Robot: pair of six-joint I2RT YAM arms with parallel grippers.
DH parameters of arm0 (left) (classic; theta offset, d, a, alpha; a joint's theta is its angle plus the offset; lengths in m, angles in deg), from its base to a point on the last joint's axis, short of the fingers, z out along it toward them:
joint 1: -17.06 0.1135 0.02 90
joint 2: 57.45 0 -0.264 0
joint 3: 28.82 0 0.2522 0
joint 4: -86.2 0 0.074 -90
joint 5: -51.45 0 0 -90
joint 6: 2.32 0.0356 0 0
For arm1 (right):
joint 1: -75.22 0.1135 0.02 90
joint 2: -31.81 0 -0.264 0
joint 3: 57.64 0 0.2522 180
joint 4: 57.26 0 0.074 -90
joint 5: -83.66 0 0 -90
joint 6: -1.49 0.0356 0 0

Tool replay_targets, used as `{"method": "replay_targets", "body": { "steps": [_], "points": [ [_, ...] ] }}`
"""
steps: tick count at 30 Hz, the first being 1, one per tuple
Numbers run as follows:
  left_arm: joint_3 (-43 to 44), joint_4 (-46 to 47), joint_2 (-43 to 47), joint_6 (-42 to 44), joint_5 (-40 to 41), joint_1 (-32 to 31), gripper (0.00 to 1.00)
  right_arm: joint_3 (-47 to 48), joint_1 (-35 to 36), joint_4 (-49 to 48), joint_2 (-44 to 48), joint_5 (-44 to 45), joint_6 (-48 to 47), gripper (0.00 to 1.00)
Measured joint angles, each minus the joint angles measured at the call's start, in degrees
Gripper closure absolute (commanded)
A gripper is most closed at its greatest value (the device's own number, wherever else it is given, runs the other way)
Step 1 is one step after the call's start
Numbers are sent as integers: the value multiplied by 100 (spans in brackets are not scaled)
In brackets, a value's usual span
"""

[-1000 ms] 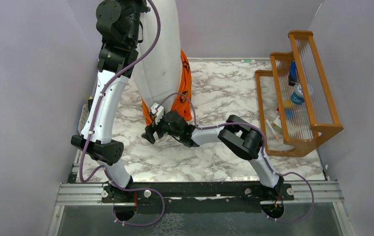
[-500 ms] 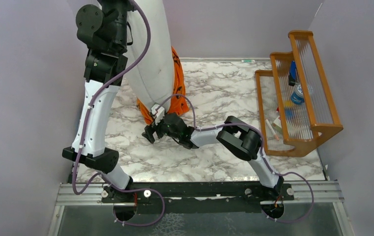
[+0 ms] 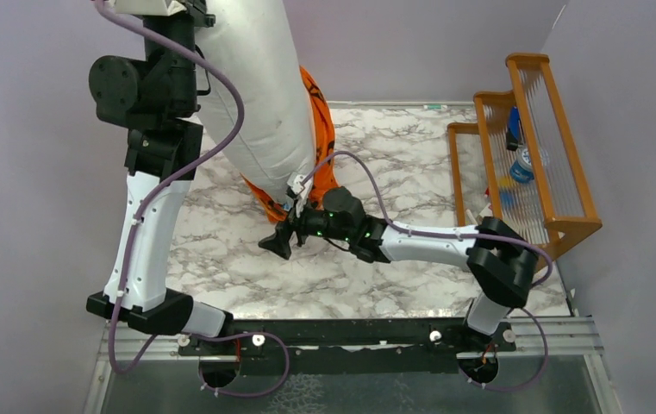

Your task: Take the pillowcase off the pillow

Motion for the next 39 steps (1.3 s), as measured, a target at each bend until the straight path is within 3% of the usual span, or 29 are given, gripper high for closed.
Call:
{"method": "replay_targets", "body": {
  "steps": [5, 10, 16, 20, 27, 33, 39],
  "points": [
    [-179, 376, 179, 26, -542, 4, 100, 13, 2, -66, 828, -507, 181, 0],
    [-599, 411, 223, -96, -1215, 4, 100, -205, 7, -955, 1456, -570, 407, 0],
    [-852, -205, 90, -133, -2208, 7, 100, -874, -9, -1440, 2214, -96, 273, 0],
    [-852, -511, 79, -136, -3185, 11, 100, -933, -481, -1401, 2490, -66, 391, 0],
    [-848, -804, 269, -85, -4765, 11, 100, -769, -2498, -1425, 1576, -693, 1213, 0],
    [-581, -1294, 321, -138, -5842, 48, 100, -170, -2726, -1464, 691, -1056, 1362, 0],
    [4, -1543, 295, -125, -6196, 66, 100, -105, -3036, -1488, 616, -944, 1386, 0]
  ]
}}
